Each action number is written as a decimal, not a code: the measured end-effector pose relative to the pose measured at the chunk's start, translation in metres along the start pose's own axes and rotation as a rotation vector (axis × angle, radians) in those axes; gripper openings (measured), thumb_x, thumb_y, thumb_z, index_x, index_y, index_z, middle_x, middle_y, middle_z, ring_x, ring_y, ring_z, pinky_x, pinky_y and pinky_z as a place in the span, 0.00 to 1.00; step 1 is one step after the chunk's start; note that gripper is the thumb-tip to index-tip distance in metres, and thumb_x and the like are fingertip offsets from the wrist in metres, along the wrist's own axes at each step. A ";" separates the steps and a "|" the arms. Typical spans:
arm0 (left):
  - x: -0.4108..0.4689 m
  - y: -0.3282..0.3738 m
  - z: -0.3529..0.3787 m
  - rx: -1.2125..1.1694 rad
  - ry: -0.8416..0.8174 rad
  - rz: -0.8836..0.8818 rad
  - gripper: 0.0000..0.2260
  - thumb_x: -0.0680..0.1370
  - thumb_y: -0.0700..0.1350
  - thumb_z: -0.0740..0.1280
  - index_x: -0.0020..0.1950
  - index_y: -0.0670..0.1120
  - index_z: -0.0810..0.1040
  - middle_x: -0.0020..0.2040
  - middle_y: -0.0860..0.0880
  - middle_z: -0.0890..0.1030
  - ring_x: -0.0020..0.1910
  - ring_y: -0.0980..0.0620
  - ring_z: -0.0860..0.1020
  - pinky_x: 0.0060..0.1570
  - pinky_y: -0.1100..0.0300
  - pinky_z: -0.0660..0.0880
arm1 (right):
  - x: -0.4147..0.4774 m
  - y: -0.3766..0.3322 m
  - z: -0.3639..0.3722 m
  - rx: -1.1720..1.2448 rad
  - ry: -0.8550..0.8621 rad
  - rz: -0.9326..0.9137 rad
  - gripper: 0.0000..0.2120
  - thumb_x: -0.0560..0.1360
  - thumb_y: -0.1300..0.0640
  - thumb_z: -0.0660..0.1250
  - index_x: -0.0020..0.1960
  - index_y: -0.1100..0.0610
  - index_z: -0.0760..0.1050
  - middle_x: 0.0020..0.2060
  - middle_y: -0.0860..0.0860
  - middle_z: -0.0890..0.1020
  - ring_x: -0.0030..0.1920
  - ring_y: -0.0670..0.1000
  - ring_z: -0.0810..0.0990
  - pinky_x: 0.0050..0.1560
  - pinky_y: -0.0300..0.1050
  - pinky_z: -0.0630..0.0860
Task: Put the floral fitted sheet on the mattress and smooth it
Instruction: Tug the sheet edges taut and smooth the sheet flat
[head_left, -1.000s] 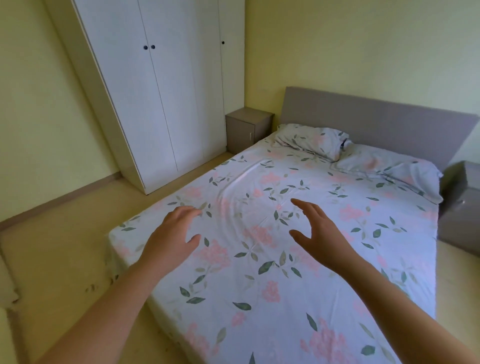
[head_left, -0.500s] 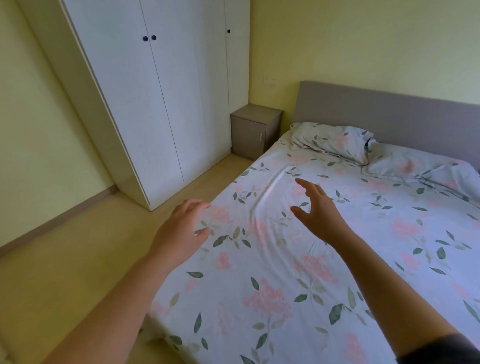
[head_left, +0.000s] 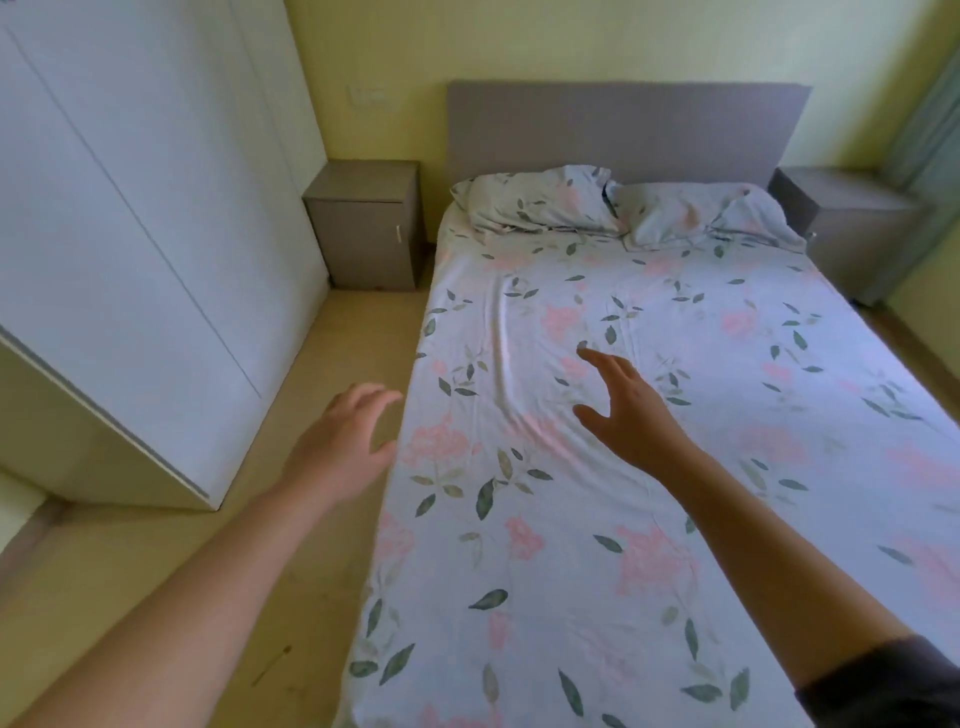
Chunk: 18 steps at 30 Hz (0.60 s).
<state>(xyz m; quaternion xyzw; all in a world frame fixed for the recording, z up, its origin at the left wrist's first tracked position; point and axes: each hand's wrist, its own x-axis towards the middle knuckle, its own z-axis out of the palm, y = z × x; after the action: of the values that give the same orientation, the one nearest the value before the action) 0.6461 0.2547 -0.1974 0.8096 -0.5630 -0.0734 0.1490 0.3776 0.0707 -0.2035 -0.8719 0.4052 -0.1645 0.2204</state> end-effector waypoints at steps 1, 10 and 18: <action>0.015 -0.011 -0.004 -0.005 -0.018 0.040 0.23 0.77 0.49 0.65 0.72 0.53 0.64 0.72 0.55 0.62 0.69 0.54 0.65 0.59 0.55 0.71 | -0.001 -0.010 0.008 -0.009 0.005 0.028 0.31 0.76 0.51 0.67 0.76 0.50 0.58 0.73 0.51 0.64 0.68 0.51 0.70 0.59 0.38 0.64; 0.116 -0.120 0.006 0.006 -0.147 0.303 0.23 0.78 0.49 0.64 0.72 0.53 0.65 0.72 0.55 0.62 0.68 0.53 0.66 0.55 0.57 0.72 | 0.064 -0.069 0.094 -0.070 0.081 0.241 0.32 0.76 0.50 0.68 0.75 0.48 0.57 0.73 0.51 0.64 0.66 0.53 0.71 0.61 0.44 0.71; 0.247 -0.222 0.008 -0.026 -0.262 0.432 0.22 0.78 0.48 0.64 0.71 0.53 0.65 0.71 0.55 0.63 0.63 0.53 0.70 0.47 0.60 0.71 | 0.159 -0.114 0.175 -0.087 0.080 0.392 0.32 0.76 0.49 0.66 0.75 0.45 0.55 0.73 0.50 0.63 0.67 0.53 0.70 0.61 0.48 0.73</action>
<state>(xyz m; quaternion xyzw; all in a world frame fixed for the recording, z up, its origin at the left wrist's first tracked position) 0.9291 0.0944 -0.2648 0.6520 -0.7364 -0.1516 0.0976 0.6294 0.0563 -0.2753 -0.7778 0.5823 -0.1352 0.1941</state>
